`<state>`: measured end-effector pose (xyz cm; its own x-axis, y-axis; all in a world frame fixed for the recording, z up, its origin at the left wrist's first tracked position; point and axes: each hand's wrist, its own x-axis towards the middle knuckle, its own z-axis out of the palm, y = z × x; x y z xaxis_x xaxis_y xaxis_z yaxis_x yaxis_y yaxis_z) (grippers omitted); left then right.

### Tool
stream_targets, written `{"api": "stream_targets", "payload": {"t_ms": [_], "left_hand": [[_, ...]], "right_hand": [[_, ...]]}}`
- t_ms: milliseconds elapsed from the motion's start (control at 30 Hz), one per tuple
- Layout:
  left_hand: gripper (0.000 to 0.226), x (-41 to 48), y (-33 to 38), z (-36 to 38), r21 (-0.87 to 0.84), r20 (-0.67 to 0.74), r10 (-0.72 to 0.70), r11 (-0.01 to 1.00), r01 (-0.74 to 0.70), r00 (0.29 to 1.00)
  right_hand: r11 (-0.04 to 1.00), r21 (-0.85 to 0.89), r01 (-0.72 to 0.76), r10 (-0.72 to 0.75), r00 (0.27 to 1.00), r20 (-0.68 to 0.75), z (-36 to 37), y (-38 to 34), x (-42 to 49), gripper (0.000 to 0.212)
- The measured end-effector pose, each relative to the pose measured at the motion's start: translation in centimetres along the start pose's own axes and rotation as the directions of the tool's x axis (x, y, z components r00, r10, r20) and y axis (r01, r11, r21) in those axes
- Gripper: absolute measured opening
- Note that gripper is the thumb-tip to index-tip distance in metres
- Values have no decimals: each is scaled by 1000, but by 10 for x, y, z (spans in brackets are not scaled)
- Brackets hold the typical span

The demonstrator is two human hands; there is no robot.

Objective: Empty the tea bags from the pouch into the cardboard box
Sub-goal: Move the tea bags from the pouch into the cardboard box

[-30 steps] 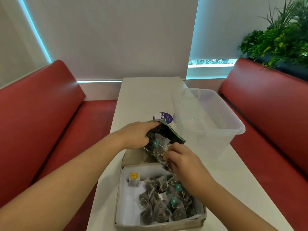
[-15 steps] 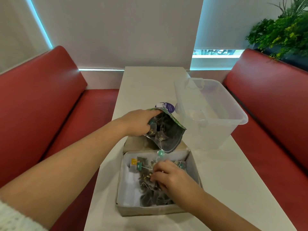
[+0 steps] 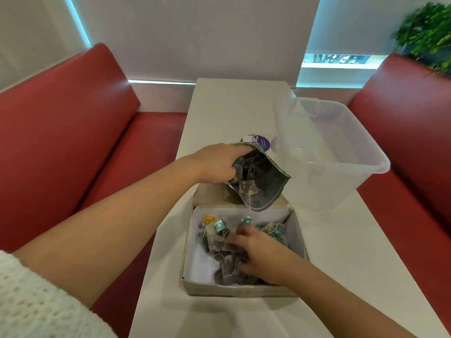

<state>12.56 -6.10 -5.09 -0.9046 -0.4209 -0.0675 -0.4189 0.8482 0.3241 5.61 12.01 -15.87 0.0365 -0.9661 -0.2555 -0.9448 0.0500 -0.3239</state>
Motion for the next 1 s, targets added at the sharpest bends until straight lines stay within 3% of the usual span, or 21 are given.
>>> {"api": "stream_targets", "payload": {"t_ms": [100,167,233,333,367,400,467,533,600,667,733,833,900,1000], "left_hand": [[73,2,0,1,5,10,1,1000,-1,1000],[73,2,-1,0,4,16,-1,1000,1,1000],[73,1,-1,-2,2,23,0,1000,0,1000],[72,-2,-2,-2,-15,38,1,1000,0,999],[72,-3,-2,-3,-21,42,0,1000,1,999],[73,-4,-2,-3,-23,44,0,1000,1,999],[74,-5,-4,-3,-17,40,2,1000,-1,999],[74,-5,-4,-3,-16,34,5,1000,-5,999],[74,-5,-3,-3,-5,31,11,1000,-11,999],[73,-5,-1,-4,2,26,15,1000,-15,1000],[74,-6,0,-5,-4,21,14,1000,-13,1000],[74,-7,1,-4,-4,32,13,1000,-13,999],[74,-7,0,-3,-6,36,8,1000,-7,999],[73,-6,-3,-4,-14,22,-4,1000,5,1000]], "right_hand": [[1000,0,18,-18,999,-29,-3,-12,16,20],[997,61,40,-36,996,-80,-7,-20,23,9],[984,152,92,-83,994,-69,-10,-29,24,14],[970,189,152,-174,979,103,-14,-38,15,36],[970,185,159,-180,978,102,-16,-38,11,38],[968,195,157,-169,985,47,-19,-36,8,36],[956,244,162,-109,970,-218,-29,-28,3,26],[957,240,160,-15,859,-512,-41,-15,3,19],[981,172,87,47,757,-652,-50,1,15,22],[996,71,-47,80,798,-597,-56,15,37,38],[980,-11,-197,178,909,-377,-59,25,59,50],[926,-164,-341,328,940,-98,-61,26,85,36],[917,-171,-361,346,932,-112,-64,23,89,24],[948,-132,-288,234,917,-323,-68,20,70,23]]}}
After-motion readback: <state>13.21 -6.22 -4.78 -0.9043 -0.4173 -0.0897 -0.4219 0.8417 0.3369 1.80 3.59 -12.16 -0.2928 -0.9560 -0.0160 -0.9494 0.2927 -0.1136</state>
